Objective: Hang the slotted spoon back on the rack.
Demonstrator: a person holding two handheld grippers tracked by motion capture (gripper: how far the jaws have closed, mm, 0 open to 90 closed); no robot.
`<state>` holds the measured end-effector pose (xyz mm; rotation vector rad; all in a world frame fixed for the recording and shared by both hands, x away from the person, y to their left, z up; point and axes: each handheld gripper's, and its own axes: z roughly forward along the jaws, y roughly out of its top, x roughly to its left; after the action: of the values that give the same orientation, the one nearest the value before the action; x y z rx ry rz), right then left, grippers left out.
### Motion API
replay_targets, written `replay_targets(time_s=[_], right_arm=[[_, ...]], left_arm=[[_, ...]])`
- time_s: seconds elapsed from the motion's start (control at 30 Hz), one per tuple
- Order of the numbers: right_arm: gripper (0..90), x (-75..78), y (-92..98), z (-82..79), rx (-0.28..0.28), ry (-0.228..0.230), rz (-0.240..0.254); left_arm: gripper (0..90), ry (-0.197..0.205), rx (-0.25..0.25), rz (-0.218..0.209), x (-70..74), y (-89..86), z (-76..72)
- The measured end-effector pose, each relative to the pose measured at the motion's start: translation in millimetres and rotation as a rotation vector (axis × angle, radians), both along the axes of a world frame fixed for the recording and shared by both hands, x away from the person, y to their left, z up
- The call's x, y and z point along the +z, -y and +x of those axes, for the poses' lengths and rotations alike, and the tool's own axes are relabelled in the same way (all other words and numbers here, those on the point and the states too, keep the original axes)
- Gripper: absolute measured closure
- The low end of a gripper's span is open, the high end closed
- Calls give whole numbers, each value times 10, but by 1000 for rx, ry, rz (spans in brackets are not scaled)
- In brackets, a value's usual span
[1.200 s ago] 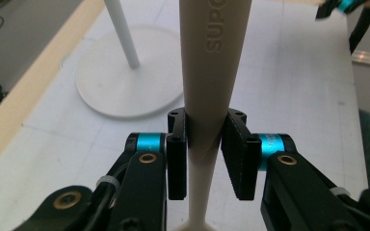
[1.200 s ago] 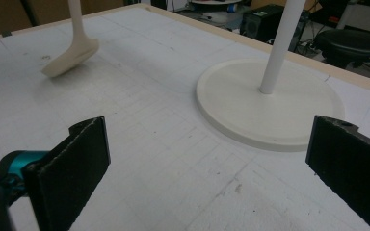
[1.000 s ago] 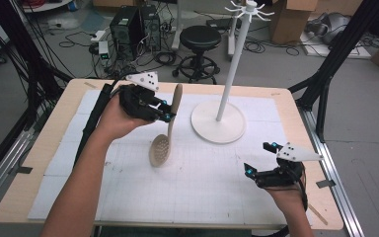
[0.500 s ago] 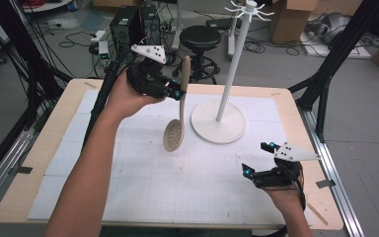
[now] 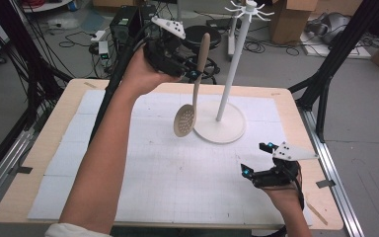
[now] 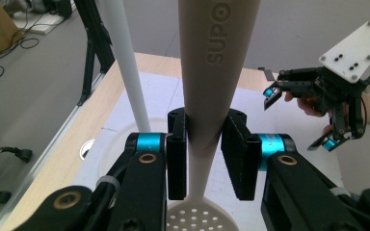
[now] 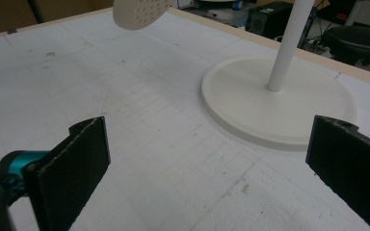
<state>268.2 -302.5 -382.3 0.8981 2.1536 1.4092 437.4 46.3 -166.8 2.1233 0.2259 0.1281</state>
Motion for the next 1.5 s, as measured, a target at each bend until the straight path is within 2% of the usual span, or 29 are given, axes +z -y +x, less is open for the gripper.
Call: replay_targets(time_s=[0.03, 0.07, 0.17, 0.4, 0.43, 0.47, 0.5, 0.6, 0.63, 1.03, 1.33, 1.5], right_arm=[[3, -5, -1, 8, 0, 1, 2], [3, -8, -3, 7, -2, -2, 4], [3, -6, -5, 0, 2, -1, 3], [3, -12, -20, 2, 8, -3, 8], [3, -18, -23, 5, 12, -6, 7], [3, -18, -23, 5, 12, -6, 7], [3, -19, -23, 9, 10, -5, 10], [3, -19, -25, 5, 10, -5, 7], [3, -21, -28, 2, 11, -6, 10], [3, -16, -33, 0, 17, -3, 18], [3, -19, -19, 6, 16, -1, 20], [3, -23, -7, 2, 10, -5, 24]], left_arm=[[727, 5, 6, 6, 33, 71, 38], [727, 5, 6, 6, 33, 71, 38], [727, 9, 43, 19, 110, 173, 92], [727, 29, 72, 29, 263, 270, 160], [727, 24, 94, 29, 294, 286, 179], [727, 24, 94, 29, 294, 286, 179], [727, 19, 118, 45, 311, 316, 207], [727, 32, 130, 57, 324, 353, 215], [727, 34, 137, 80, 337, 399, 220], [727, 32, 165, 76, 358, 508, 287], [727, 30, 165, 106, 334, 619, 320], [727, 31, 184, 122, 312, 656, 360]])
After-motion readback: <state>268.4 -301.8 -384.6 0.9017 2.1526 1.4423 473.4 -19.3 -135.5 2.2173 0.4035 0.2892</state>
